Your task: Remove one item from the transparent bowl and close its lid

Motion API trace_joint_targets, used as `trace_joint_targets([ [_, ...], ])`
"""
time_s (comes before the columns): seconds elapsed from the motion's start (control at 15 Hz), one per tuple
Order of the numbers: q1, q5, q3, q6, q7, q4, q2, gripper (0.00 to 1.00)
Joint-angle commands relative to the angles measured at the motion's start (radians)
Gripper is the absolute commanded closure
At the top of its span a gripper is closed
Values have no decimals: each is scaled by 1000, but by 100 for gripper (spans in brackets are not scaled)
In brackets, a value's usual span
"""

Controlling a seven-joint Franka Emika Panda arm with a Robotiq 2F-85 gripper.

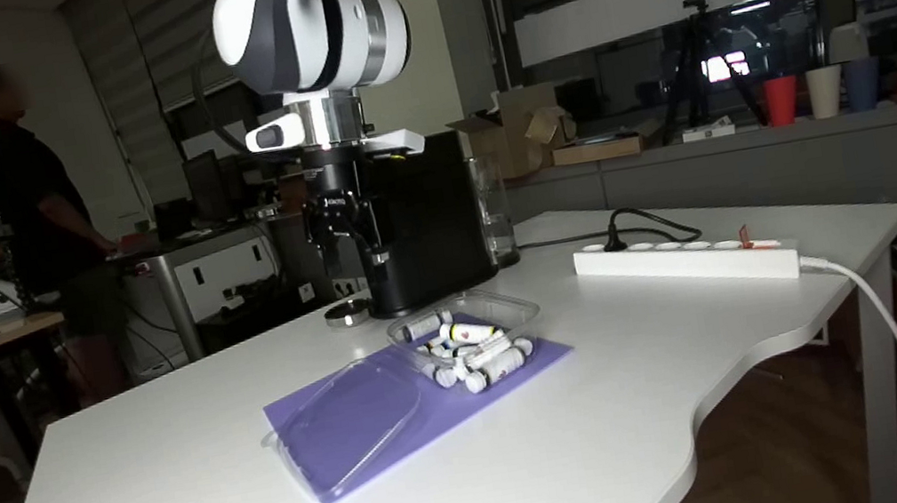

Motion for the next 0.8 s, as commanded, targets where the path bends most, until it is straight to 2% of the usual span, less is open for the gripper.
trace_joint_targets([
  [0.0, -4, 17, 21, 3, -34, -247, -164, 0],
  [0.07, 8, 22, 7, 6, 25, -304, -206, 0],
  [0.13, 26, 7, -32, -43, 111, -339, -246, 0],
  [0.2, 21, 14, 0, -15, 22, -212, -130, 0],
  [0.4, 22, 11, -24, -40, 69, -301, -207, 0],
  [0.6, 22, 10, -28, -40, 75, -316, -221, 0],
  [0.73, 39, -39, -32, 54, 63, -402, -240, 0],
])
